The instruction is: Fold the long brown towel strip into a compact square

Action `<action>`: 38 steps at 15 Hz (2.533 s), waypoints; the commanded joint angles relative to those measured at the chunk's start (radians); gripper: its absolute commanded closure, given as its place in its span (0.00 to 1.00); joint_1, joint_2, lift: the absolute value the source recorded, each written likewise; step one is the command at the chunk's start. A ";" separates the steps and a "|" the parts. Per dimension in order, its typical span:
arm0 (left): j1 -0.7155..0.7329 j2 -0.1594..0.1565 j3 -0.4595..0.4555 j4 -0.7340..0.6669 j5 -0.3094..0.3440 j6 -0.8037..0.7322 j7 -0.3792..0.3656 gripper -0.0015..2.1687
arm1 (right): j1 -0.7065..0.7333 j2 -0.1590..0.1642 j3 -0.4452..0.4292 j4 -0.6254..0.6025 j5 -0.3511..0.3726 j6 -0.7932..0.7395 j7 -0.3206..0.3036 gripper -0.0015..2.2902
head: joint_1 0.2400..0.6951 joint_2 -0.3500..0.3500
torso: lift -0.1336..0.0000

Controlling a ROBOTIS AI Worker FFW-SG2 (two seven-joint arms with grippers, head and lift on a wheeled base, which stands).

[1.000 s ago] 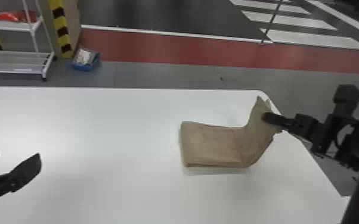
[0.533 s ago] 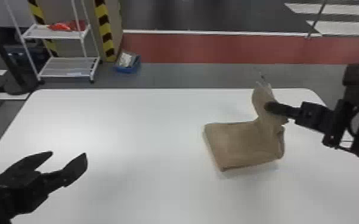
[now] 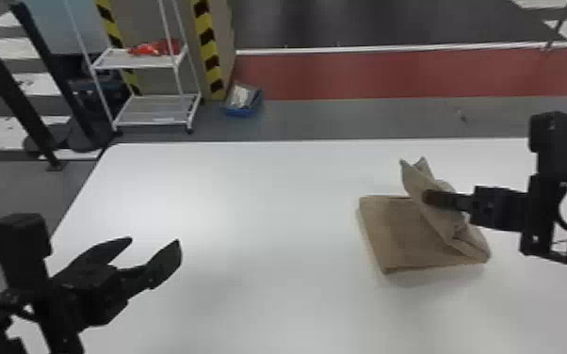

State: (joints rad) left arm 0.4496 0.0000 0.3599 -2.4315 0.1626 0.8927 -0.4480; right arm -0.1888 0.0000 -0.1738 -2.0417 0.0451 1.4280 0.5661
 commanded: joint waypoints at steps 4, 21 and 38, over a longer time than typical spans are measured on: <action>0.000 -0.003 0.002 0.009 0.000 -0.004 0.000 0.04 | 0.025 0.001 0.093 0.017 0.050 -0.011 0.003 0.43 | 1.00 0.66 | 0.04; 0.003 -0.003 0.011 0.019 0.008 -0.007 -0.003 0.05 | 0.031 0.001 -0.032 0.041 -0.091 -0.097 0.021 0.26 | 1.00 0.72 | 0.04; -0.008 -0.003 0.045 0.020 0.021 -0.010 -0.003 0.05 | -0.012 0.001 0.283 0.301 0.171 -0.263 0.038 0.83 | 1.00 0.77 | 0.04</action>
State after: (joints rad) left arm 0.4446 0.0000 0.4048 -2.4114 0.1840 0.8831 -0.4515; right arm -0.2062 0.0000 0.0883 -1.7424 0.2274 1.1539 0.5942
